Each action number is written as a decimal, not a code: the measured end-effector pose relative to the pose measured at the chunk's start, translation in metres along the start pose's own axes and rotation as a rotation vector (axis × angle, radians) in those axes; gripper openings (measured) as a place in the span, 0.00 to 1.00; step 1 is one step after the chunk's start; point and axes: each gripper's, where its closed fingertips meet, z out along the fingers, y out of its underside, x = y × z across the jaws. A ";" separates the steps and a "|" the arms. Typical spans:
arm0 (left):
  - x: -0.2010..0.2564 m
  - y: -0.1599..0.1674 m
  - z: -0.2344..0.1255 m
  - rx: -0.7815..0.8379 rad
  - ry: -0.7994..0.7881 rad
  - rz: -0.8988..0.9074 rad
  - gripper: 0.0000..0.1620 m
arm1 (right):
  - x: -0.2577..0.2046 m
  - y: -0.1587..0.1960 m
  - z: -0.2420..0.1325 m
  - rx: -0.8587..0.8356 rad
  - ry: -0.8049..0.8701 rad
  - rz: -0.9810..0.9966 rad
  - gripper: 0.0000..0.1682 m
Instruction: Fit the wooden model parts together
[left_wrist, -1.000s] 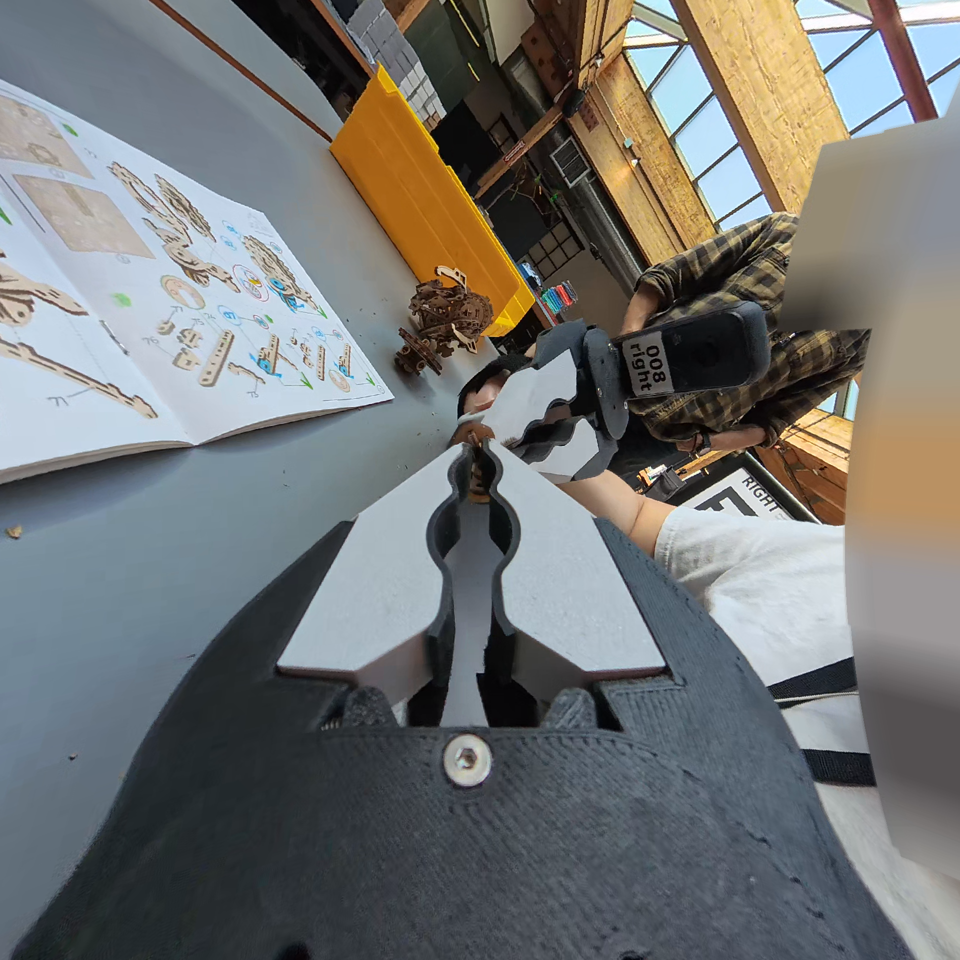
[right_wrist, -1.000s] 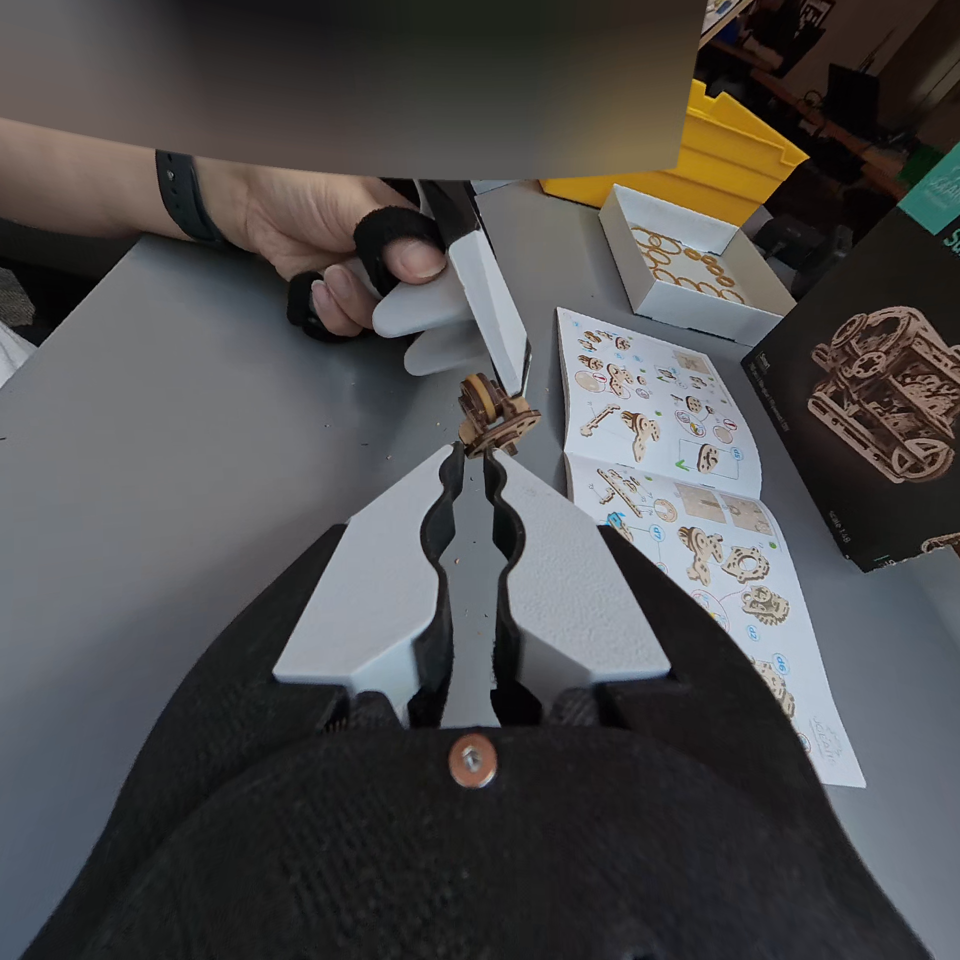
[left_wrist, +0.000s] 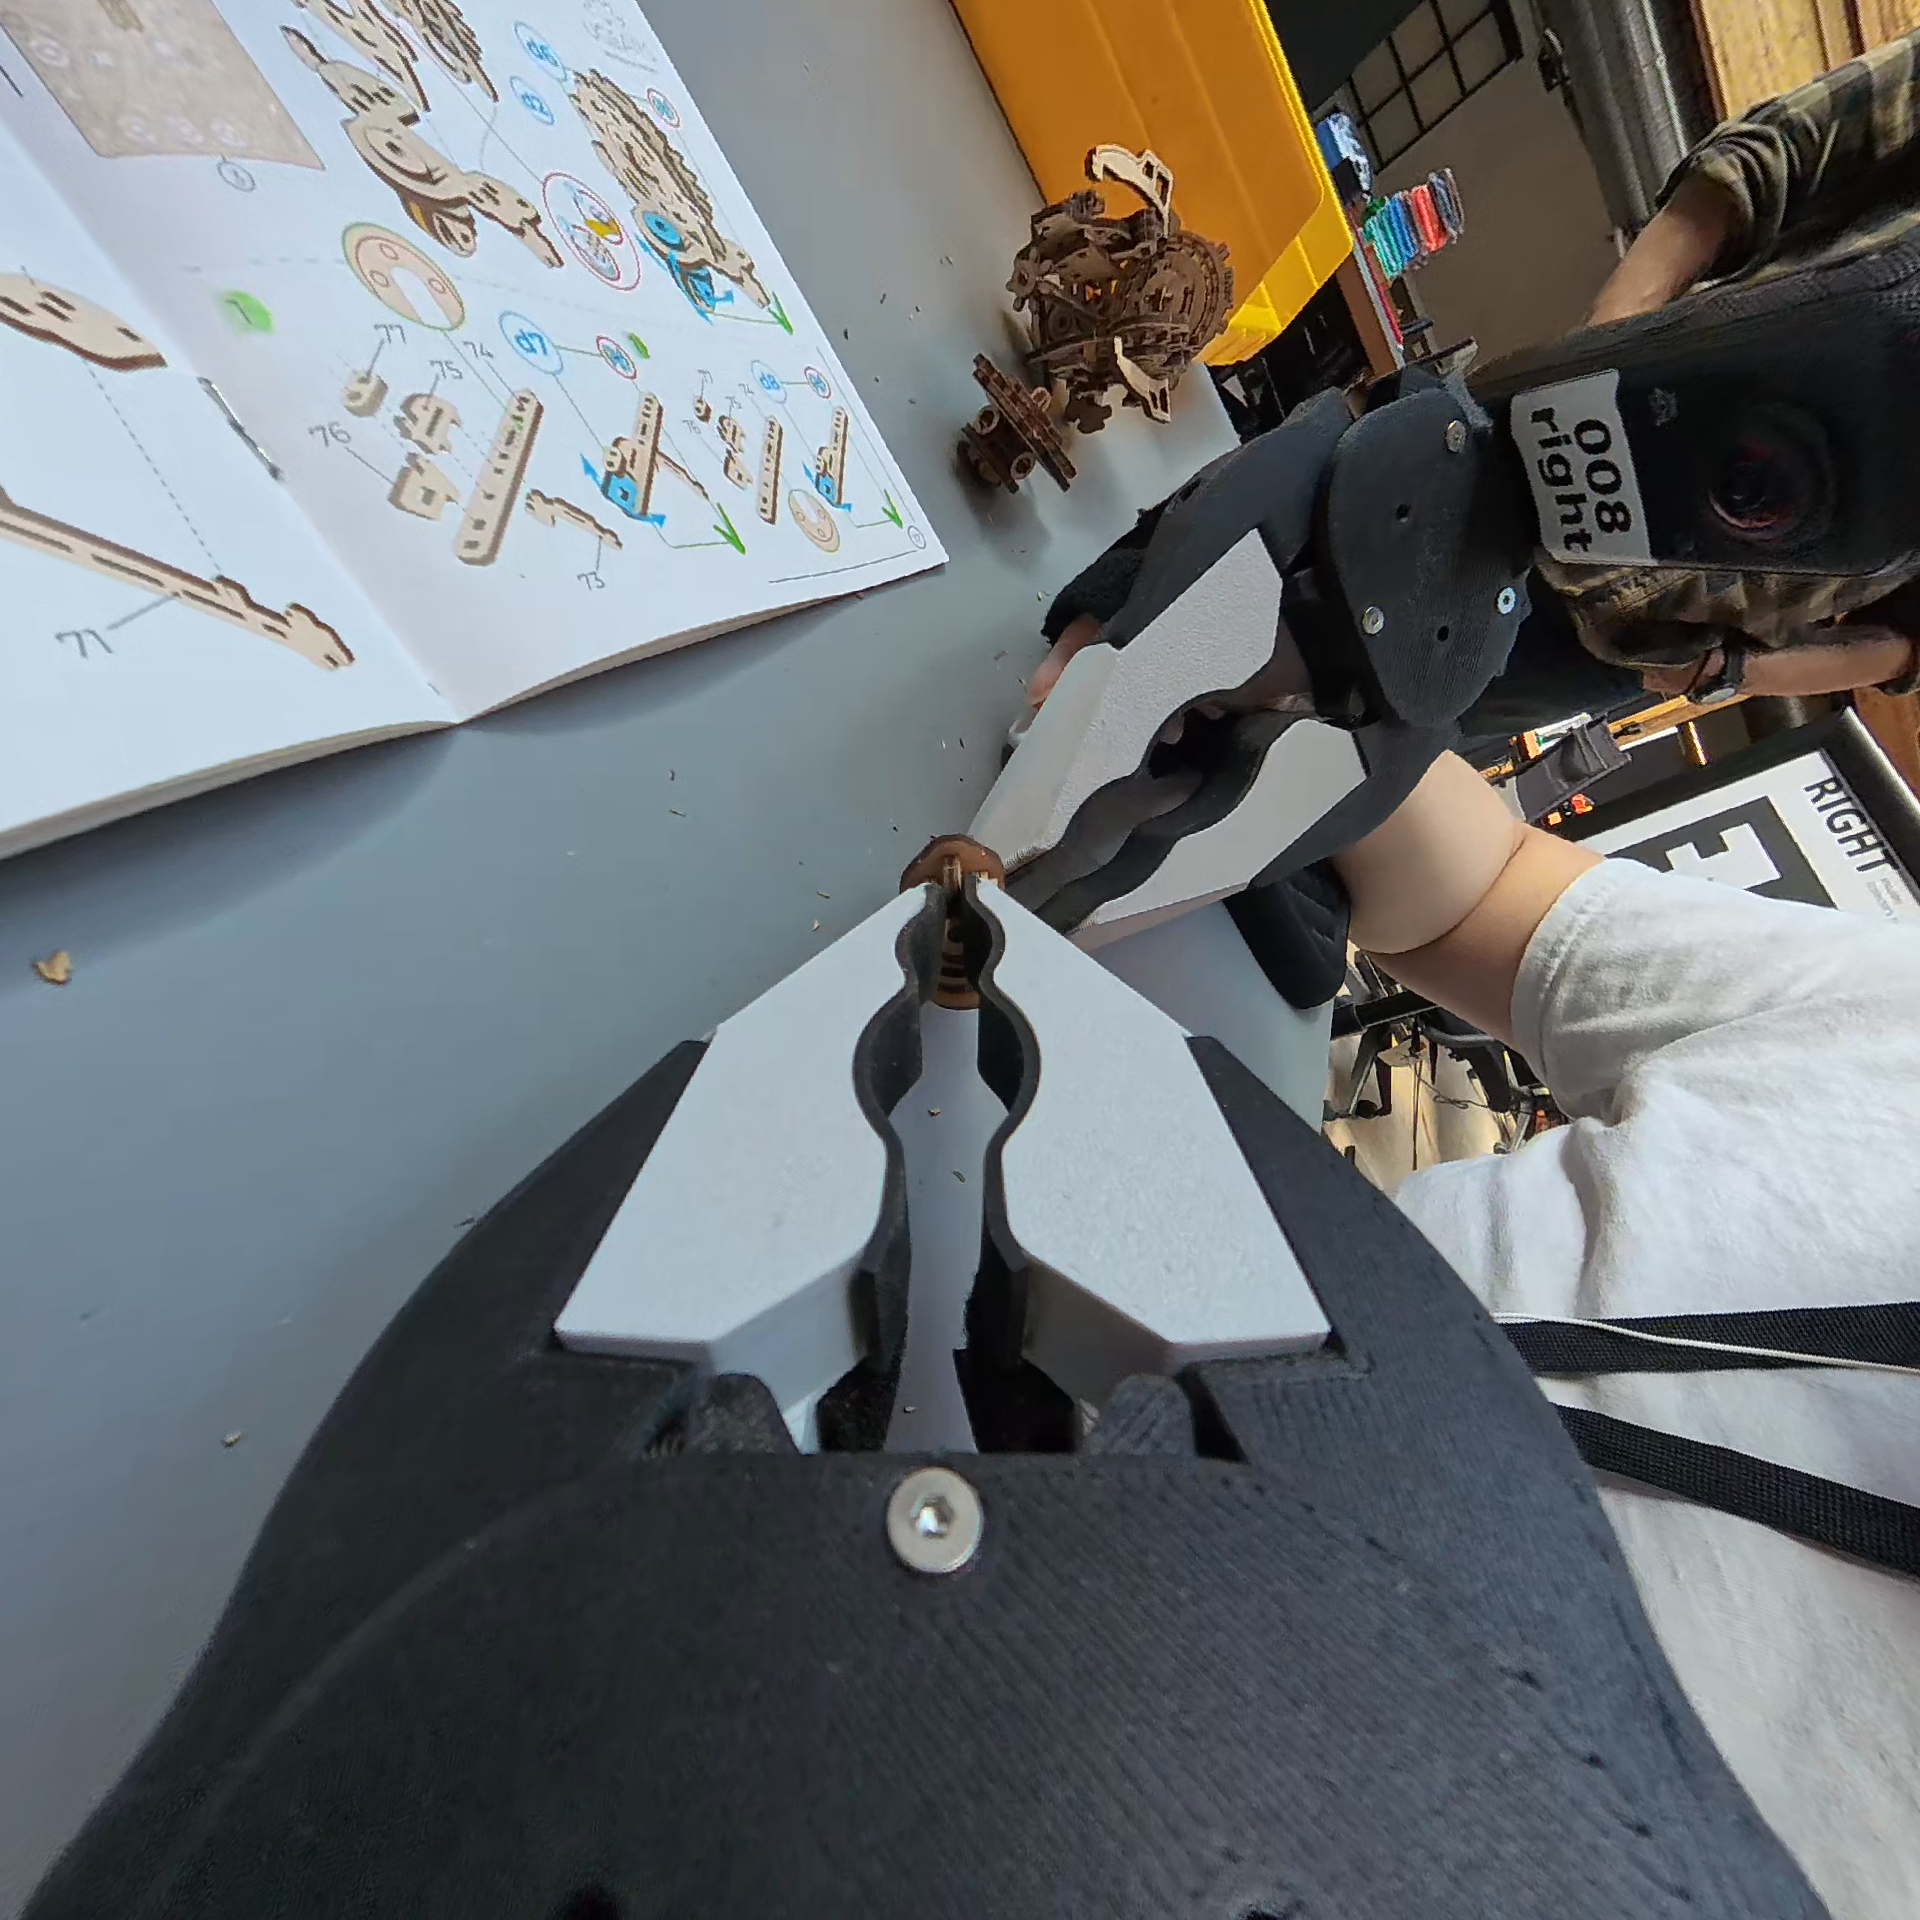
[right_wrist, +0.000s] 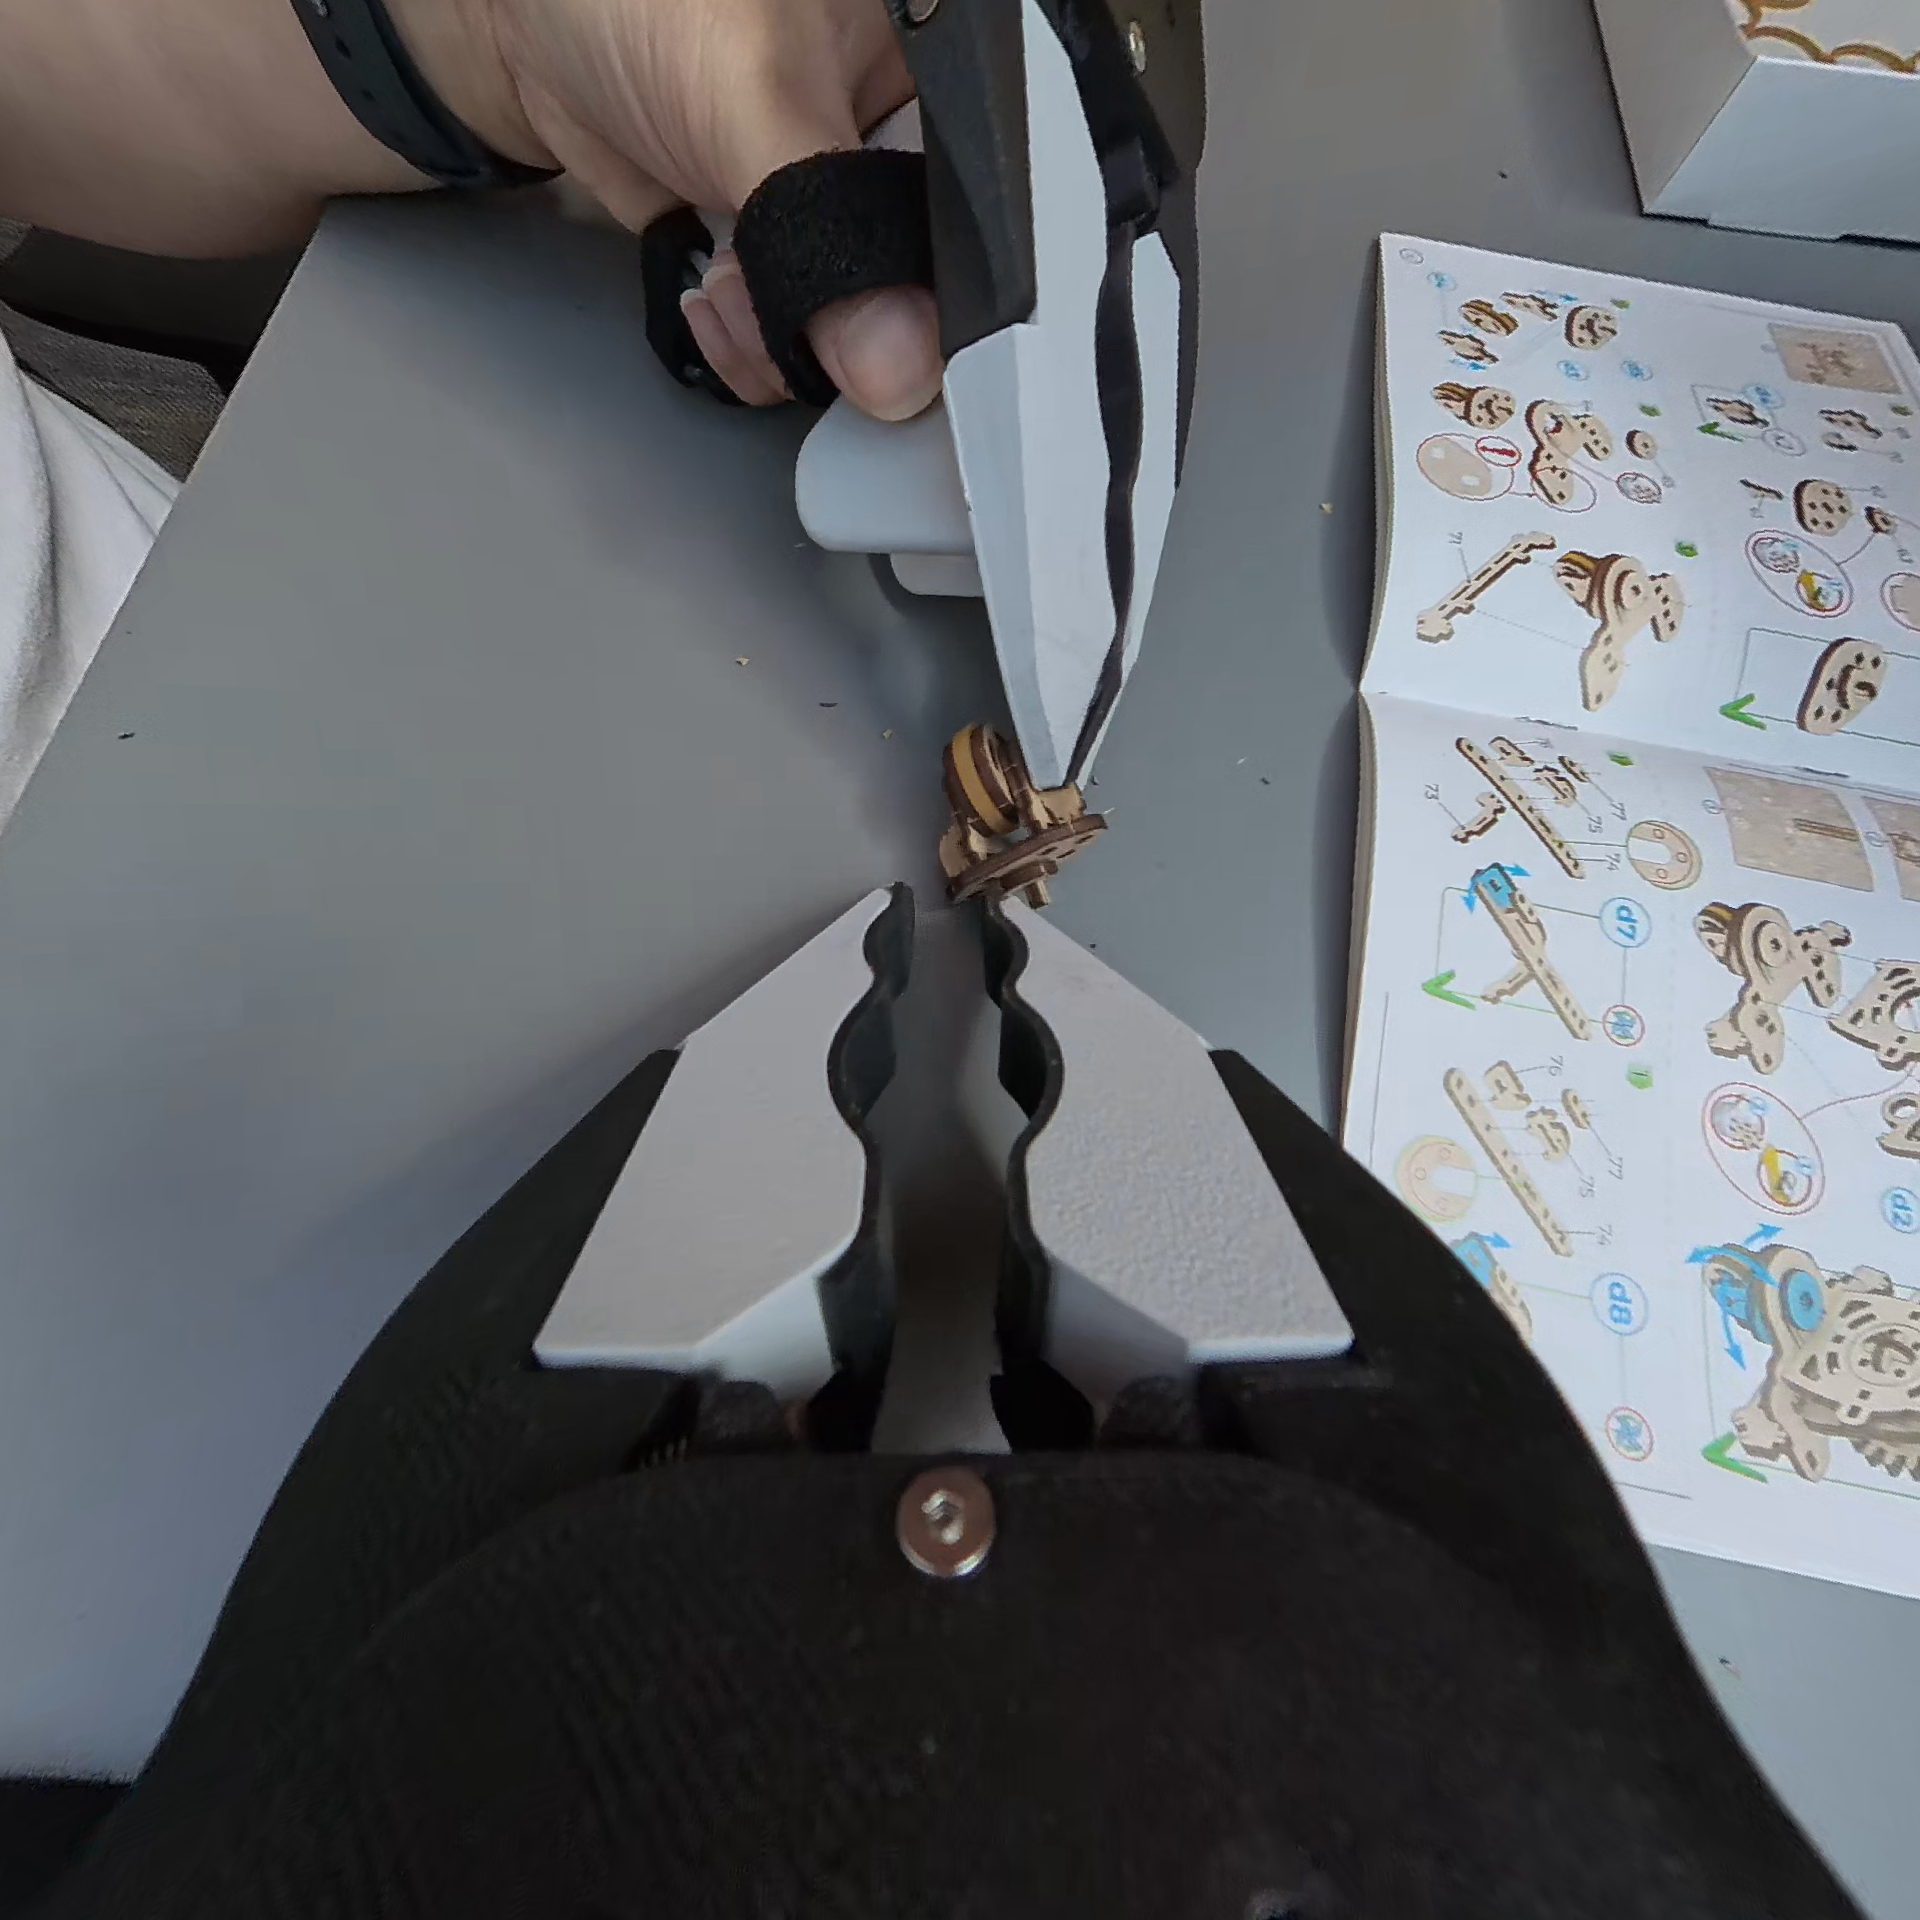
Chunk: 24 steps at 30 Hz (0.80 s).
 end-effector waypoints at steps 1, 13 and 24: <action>0.000 0.000 0.000 -0.001 -0.002 0.004 0.00 | 0.001 0.001 -0.001 0.001 0.003 0.016 0.08; 0.001 0.002 0.002 -0.010 -0.022 0.037 0.00 | 0.017 -0.010 -0.012 0.049 0.079 0.249 0.09; 0.002 0.003 0.003 -0.009 -0.073 0.108 0.00 | 0.015 -0.013 -0.008 0.044 0.099 0.273 0.06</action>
